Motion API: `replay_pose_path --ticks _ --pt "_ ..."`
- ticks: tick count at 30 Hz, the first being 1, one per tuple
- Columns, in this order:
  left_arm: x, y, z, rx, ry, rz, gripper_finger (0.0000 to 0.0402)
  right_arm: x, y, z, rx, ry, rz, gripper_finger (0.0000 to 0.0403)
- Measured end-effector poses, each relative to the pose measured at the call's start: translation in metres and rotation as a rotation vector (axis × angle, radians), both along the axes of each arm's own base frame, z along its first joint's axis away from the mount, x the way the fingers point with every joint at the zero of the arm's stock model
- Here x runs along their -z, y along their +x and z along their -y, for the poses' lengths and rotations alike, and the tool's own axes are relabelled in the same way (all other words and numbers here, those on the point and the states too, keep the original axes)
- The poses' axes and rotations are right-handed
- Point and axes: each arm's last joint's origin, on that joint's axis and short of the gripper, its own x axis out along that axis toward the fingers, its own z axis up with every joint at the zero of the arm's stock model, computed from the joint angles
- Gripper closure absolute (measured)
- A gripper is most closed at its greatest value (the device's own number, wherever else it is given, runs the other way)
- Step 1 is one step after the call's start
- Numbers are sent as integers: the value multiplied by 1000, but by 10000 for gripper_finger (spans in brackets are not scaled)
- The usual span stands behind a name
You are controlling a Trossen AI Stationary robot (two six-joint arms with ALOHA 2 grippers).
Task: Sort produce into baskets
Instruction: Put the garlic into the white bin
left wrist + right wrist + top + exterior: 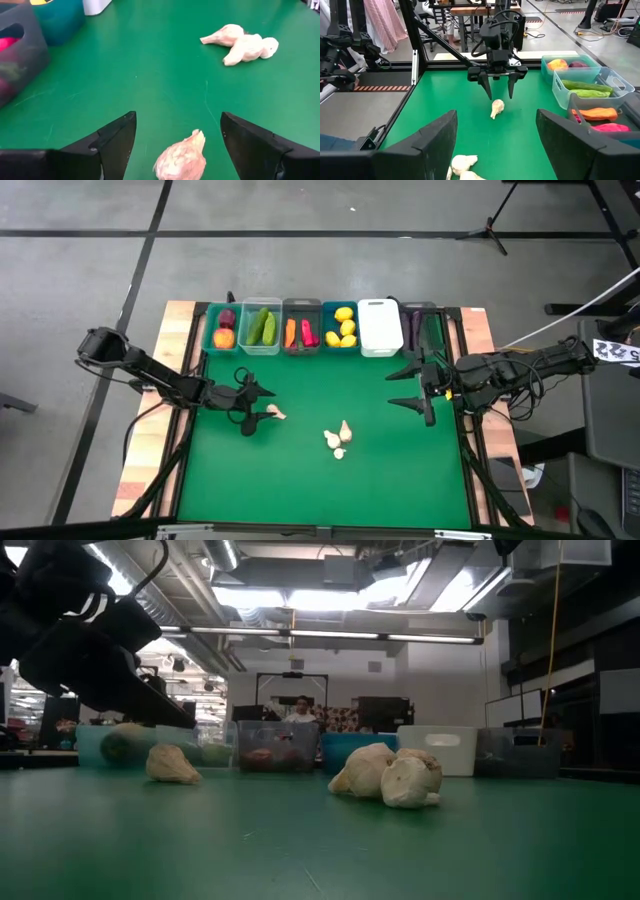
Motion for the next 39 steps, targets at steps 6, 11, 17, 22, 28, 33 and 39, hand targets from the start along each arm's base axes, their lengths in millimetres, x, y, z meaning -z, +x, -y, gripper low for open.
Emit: replay_pose_path --ticks 6,11,17,22,28,33,39 --pt "4 0 0 0 8 -24 119 0 0 0 15 -4 1 134" --pt "10 1 -3 -18 17 -64 119 0 0 1 23 -7 2 134" --pt "17 1 -4 -8 11 -111 119 0 0 1 23 -7 2 134" --pt "22 1 -2 21 -23 -142 120 0 0 1 23 -7 2 134" --pt "23 1 -2 45 -42 -155 145 0 0 1 23 -7 2 134" --pt "23 1 -2 45 -42 -155 168 0 0 1 24 -7 2 134" --pt "23 1 -2 43 -45 -154 191 0 0 1 24 -7 2 134"
